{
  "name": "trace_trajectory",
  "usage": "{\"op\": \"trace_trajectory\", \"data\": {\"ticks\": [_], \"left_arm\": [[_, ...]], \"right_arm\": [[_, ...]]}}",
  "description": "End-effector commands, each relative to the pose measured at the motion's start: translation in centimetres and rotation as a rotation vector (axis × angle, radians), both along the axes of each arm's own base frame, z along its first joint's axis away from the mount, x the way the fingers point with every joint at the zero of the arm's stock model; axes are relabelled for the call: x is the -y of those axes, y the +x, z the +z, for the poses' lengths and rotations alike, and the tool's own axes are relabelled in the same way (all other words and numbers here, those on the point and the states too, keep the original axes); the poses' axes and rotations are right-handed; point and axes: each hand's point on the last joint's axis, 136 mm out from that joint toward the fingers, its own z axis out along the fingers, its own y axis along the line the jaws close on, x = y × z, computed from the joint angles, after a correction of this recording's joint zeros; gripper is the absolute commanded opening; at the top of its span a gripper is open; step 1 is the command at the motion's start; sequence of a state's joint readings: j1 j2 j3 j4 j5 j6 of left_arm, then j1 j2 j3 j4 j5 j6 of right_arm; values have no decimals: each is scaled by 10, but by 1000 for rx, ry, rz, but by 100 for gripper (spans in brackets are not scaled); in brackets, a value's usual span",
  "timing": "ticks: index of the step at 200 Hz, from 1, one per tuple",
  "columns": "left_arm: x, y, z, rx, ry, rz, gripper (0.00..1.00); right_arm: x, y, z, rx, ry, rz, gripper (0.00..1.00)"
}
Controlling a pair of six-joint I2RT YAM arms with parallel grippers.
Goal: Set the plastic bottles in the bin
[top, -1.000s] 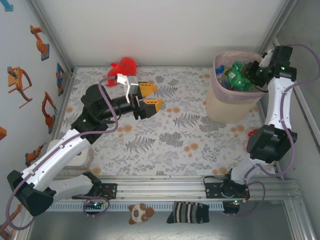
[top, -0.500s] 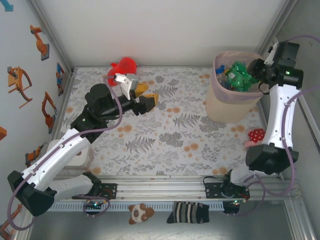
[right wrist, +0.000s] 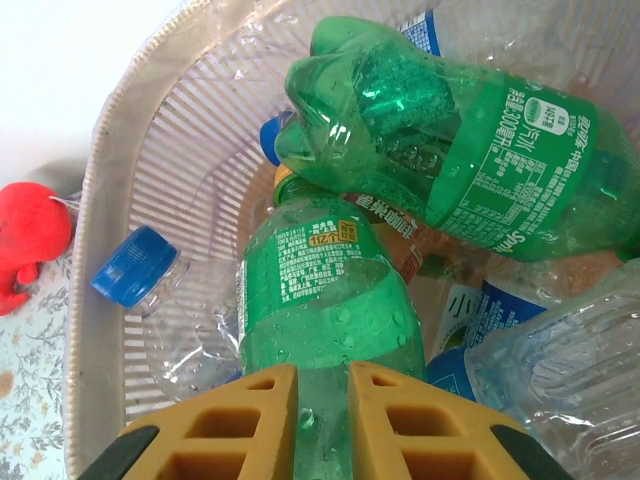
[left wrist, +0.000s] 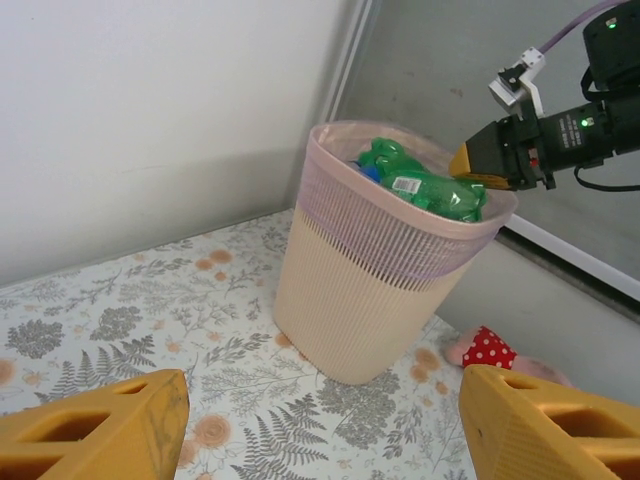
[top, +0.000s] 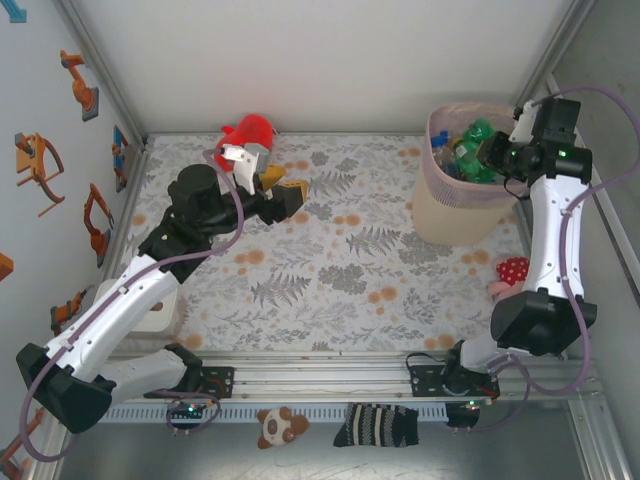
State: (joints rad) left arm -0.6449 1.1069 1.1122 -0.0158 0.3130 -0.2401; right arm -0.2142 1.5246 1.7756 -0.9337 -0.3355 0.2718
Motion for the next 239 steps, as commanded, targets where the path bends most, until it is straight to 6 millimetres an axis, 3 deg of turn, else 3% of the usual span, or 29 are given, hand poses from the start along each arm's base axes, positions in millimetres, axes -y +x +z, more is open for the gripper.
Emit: {"op": "trace_trajectory", "data": {"ticks": [1, 47, 95, 121, 152, 180, 184, 196, 214, 239], "left_arm": [[-7, 3, -3, -23, -12, 31, 71], [-27, 13, -16, -60, 3, 119, 71], [-68, 29, -51, -135, 82, 313, 74], [-100, 37, -81, -191, 149, 453, 79], [-144, 42, -124, -245, 256, 644, 99], [-180, 42, -156, -276, 334, 781, 97], [-185, 43, -159, -276, 345, 800, 97], [-201, 44, -170, -274, 376, 867, 97], [-218, 47, -187, -249, 420, 932, 97], [-231, 50, -207, -191, 484, 962, 97]], "right_arm": [[1, -12, 2, -23, -21, -12, 19], [2, -42, 27, 45, -64, -47, 21], [-4, -83, 21, 82, -86, -64, 22], [-3, -97, -9, 83, -106, -73, 26], [-6, -97, -58, 139, -151, -26, 50], [0, -90, -110, 147, -258, -3, 69], [1, -88, -117, 147, -271, -7, 73], [6, -82, -140, 132, -297, -32, 98], [4, -71, -166, 149, -314, -32, 99], [-1, -54, -184, 239, -343, -35, 99]]}}
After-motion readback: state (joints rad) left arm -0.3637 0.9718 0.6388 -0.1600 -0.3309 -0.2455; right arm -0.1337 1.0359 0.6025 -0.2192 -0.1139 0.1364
